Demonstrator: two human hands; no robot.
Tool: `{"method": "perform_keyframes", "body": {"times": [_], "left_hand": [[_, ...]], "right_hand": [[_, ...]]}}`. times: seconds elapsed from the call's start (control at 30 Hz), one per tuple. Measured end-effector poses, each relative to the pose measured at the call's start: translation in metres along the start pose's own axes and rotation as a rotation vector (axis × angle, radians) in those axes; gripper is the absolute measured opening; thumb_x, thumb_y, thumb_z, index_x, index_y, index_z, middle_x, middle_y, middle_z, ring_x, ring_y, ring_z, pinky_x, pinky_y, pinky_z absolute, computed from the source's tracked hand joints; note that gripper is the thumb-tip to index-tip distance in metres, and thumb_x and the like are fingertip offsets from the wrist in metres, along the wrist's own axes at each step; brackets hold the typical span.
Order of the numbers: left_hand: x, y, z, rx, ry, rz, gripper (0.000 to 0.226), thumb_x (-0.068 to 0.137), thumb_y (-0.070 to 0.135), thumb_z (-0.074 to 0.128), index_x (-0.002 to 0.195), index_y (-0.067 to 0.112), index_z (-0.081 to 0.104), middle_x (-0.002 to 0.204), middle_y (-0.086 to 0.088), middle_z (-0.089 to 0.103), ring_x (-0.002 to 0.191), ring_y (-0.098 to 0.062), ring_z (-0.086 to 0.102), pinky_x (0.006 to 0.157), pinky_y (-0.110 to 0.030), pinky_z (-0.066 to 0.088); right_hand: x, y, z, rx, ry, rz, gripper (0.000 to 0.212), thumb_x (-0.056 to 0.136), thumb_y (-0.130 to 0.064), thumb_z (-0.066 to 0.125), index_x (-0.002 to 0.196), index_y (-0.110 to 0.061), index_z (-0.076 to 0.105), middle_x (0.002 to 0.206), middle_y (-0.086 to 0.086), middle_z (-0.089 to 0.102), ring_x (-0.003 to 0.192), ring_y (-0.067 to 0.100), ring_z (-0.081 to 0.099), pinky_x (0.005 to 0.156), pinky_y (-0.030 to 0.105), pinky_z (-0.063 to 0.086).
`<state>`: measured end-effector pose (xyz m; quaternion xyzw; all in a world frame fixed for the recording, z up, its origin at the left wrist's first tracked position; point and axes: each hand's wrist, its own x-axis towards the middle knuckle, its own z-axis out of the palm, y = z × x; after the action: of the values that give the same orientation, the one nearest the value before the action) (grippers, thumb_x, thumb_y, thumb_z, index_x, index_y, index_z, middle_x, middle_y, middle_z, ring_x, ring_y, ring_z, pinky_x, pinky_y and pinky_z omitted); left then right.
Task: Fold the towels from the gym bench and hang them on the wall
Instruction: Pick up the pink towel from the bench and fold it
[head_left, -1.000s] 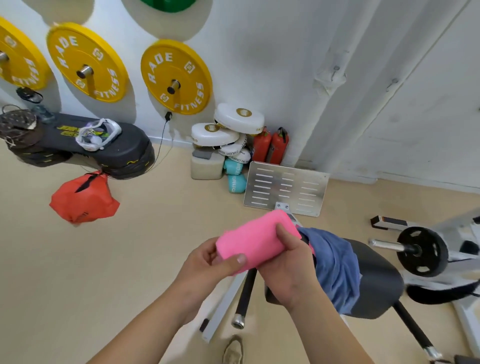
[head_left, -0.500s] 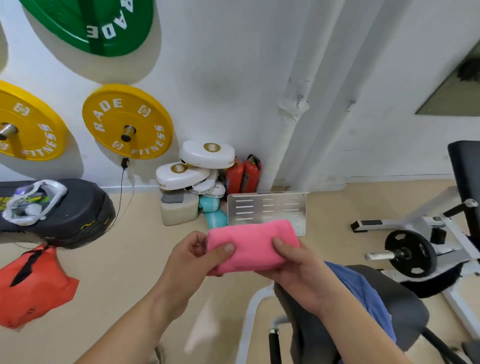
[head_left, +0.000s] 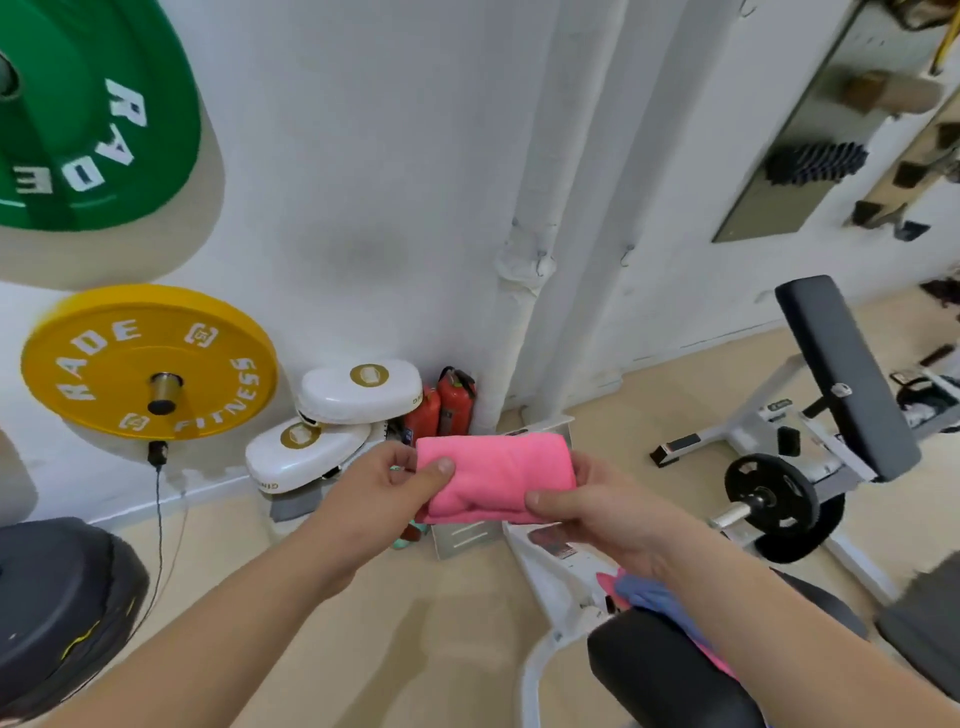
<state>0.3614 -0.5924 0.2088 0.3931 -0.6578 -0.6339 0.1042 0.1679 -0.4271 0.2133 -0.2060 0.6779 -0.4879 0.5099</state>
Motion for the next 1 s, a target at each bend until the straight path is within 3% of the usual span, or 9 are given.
{"method": "perform_keyframes", "body": {"times": [0.13,0.27,0.33,0.43,0.5,0.63,0.77,0.9,1.0], "left_hand": [[0.06,0.049,0.007,0.045,-0.145,0.009,0.034,0.092,0.053,0.067,0.111,0.025,0.07,0.099,0.0,0.078,0.081,-0.017,0.075,0.079,-0.043,0.063],[0.13,0.098,0.022,0.221,-0.262,0.069,0.043,0.082,0.062,0.073,0.113,0.033,0.065,0.097,0.005,0.077,0.082,-0.018,0.073,0.068,-0.032,0.059],[0.171,0.125,0.026,0.242,-0.242,0.095,0.045,0.079,0.062,0.075,0.114,0.035,0.067,0.098,0.006,0.079,0.086,-0.02,0.076,0.072,-0.034,0.062],[0.231,0.17,0.031,0.218,-0.196,0.147,0.038,0.083,0.05,0.079,0.114,0.031,0.07,0.102,0.013,0.078,0.088,-0.001,0.074,0.068,-0.021,0.059],[0.266,0.193,0.034,0.151,-0.195,0.15,0.034,0.084,0.041,0.08,0.113,0.028,0.071,0.102,0.013,0.078,0.087,0.001,0.074,0.067,-0.015,0.053],[0.326,0.223,0.035,0.087,-0.212,0.113,0.039,0.079,0.034,0.078,0.117,0.029,0.07,0.103,0.008,0.079,0.089,-0.011,0.074,0.075,-0.03,0.058],[0.389,0.246,0.039,0.048,-0.185,0.118,0.023,0.092,0.024,0.07,0.114,0.027,0.072,0.104,0.006,0.079,0.098,-0.016,0.074,0.088,-0.045,0.061],[0.444,0.294,0.036,0.109,-0.235,0.194,0.019,0.095,0.021,0.067,0.112,0.023,0.074,0.1,0.001,0.08,0.095,-0.024,0.075,0.086,-0.045,0.061],[0.473,0.342,0.035,0.122,-0.239,0.241,0.017,0.096,0.02,0.064,0.109,0.016,0.074,0.097,-0.007,0.08,0.093,-0.029,0.076,0.086,-0.045,0.06]], "right_hand": [[0.031,-0.043,-0.03,-0.011,0.059,0.05,0.047,0.084,-0.008,0.075,0.129,-0.009,0.063,0.115,0.018,0.078,0.105,0.034,0.075,0.095,0.053,0.06],[0.076,-0.091,-0.067,-0.142,0.109,0.062,0.027,0.1,-0.015,0.062,0.127,-0.017,0.06,0.113,0.013,0.078,0.104,0.032,0.077,0.088,0.046,0.064],[0.103,-0.122,-0.092,-0.229,0.095,0.051,0.024,0.101,-0.02,0.059,0.125,-0.02,0.061,0.111,0.009,0.077,0.102,0.031,0.077,0.089,0.048,0.063],[0.146,-0.176,-0.134,-0.28,0.042,0.04,0.029,0.103,-0.033,0.055,0.124,-0.015,0.066,0.118,0.019,0.074,0.098,0.027,0.073,0.091,0.05,0.06],[0.174,-0.21,-0.156,-0.273,0.027,0.031,0.04,0.104,-0.039,0.053,0.127,-0.01,0.067,0.125,0.022,0.071,0.101,0.029,0.072,0.092,0.049,0.06],[0.236,-0.249,-0.183,-0.242,0.104,-0.045,0.027,0.102,-0.025,0.058,0.127,-0.021,0.066,0.12,0.01,0.076,0.105,0.023,0.074,0.093,0.05,0.061],[0.298,-0.269,-0.209,-0.13,0.232,-0.119,0.043,0.087,-0.031,0.071,0.128,-0.018,0.067,0.116,0.006,0.079,0.108,0.025,0.074,0.093,0.047,0.063],[0.33,-0.316,-0.233,-0.077,0.328,-0.22,0.026,0.096,-0.015,0.068,0.122,-0.013,0.069,0.115,0.012,0.078,0.104,0.029,0.076,0.092,0.048,0.063],[0.341,-0.363,-0.25,-0.122,0.41,-0.285,0.031,0.094,-0.015,0.072,0.124,-0.013,0.065,0.117,0.013,0.075,0.101,0.031,0.077,0.084,0.042,0.065]]}}
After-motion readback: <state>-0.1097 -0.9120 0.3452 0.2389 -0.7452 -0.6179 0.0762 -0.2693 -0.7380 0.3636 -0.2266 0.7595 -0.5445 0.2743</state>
